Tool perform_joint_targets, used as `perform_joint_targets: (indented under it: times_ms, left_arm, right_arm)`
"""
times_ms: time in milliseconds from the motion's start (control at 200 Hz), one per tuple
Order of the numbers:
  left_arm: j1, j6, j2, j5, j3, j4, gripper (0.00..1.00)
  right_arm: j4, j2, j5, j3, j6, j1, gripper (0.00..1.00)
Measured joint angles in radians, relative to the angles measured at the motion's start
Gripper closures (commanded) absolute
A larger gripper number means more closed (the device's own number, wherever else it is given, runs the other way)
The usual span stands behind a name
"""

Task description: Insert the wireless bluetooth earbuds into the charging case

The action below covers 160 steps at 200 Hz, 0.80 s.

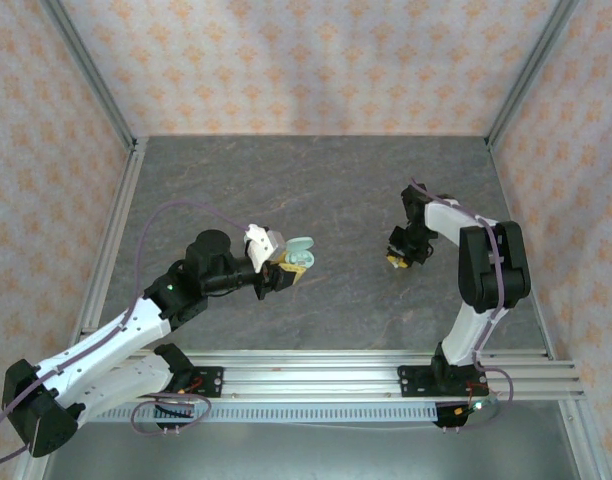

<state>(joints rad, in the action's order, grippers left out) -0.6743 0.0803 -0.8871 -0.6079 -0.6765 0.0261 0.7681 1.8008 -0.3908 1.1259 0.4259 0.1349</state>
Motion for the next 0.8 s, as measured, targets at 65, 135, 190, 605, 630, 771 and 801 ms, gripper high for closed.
perform_joint_targets:
  times_ms: [65,135,190,605,630,771,801]
  left_arm:
    - [0.000,0.000,0.002,0.000,-0.001,0.011,0.83]
    - [0.000,0.000,0.002,0.000,-0.002,0.019,0.83]
    - [0.000,0.000,0.003,0.005,-0.003,0.027,0.83]
    - [0.000,-0.035,0.023,0.014,-0.016,0.000,0.83]
    - [0.000,-0.039,0.023,0.014,-0.016,-0.006,0.83]
    - [0.000,-0.064,0.023,0.014,-0.016,-0.048,0.83]
    - [0.000,-0.071,0.023,0.014,-0.016,-0.056,0.83]
  right_arm:
    - [-0.002,-0.001,-0.003,0.000,-0.002,0.000,0.85]
    - [-0.006,-0.006,-0.010,-0.002,-0.003,0.000,0.86]
    - [-0.010,-0.024,-0.022,-0.008,-0.004,0.000,0.87]
    - [-0.042,-0.650,-0.178,-0.018,0.000,0.111,0.94]
    - [-0.056,-0.695,-0.187,-0.018,0.006,0.134,0.94]
    - [-0.134,-0.855,-0.240,-0.018,0.043,0.264,0.95]
    - [-0.155,-0.873,-0.247,-0.018,0.051,0.296,0.95]
